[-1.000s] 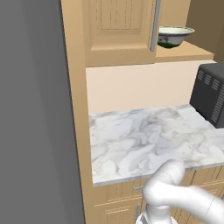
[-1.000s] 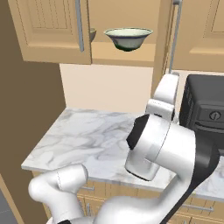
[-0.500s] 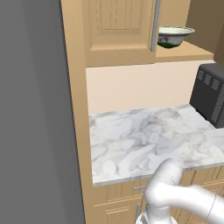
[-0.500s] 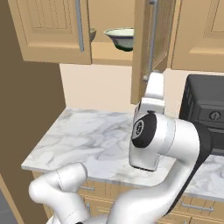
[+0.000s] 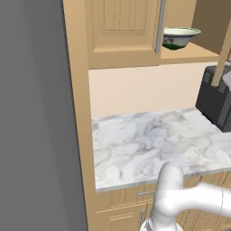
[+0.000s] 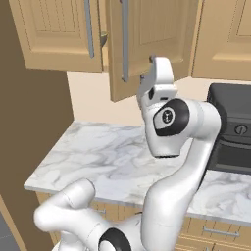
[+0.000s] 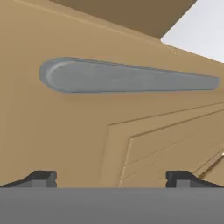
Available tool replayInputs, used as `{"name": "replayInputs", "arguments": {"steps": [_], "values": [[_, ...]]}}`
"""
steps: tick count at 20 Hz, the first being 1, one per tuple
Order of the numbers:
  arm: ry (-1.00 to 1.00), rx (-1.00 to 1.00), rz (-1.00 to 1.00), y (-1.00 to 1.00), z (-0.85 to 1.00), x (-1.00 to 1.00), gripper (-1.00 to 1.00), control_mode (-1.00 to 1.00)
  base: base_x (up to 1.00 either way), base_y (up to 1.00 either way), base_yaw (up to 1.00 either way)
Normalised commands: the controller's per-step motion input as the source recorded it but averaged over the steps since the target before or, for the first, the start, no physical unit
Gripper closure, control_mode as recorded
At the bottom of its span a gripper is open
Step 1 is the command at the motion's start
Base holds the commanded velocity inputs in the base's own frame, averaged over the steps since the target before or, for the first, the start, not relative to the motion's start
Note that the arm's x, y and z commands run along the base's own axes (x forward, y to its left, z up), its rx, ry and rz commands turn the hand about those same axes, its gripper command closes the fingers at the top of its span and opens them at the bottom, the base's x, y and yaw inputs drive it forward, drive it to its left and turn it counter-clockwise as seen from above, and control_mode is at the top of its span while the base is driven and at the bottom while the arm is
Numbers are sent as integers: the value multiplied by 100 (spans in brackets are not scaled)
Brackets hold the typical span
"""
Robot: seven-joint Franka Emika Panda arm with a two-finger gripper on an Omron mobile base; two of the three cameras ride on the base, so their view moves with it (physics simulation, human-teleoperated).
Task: Open the cabinet. Pick the bowls from the counter and place them in the cabinet. Then close the cabinet.
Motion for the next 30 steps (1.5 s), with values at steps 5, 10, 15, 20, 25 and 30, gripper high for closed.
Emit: {"name": "replayInputs", "arguments": {"steps": [5, 10, 15, 20, 25, 30], "values": [[4, 0, 39, 27, 61, 53, -100, -100, 0, 0, 0], [2, 0, 20, 68, 5, 70, -100, -100, 0, 0, 0], [0, -1, 2, 60, 0, 95, -100, -100, 0, 0, 0], [0, -7, -12, 37, 0, 100, -100, -100, 0, 0, 0], [1, -6, -26, 26, 0, 100, -100, -100, 0, 0, 0], [8, -3, -30, 2, 0, 100, -100, -100, 0, 0, 0]]}}
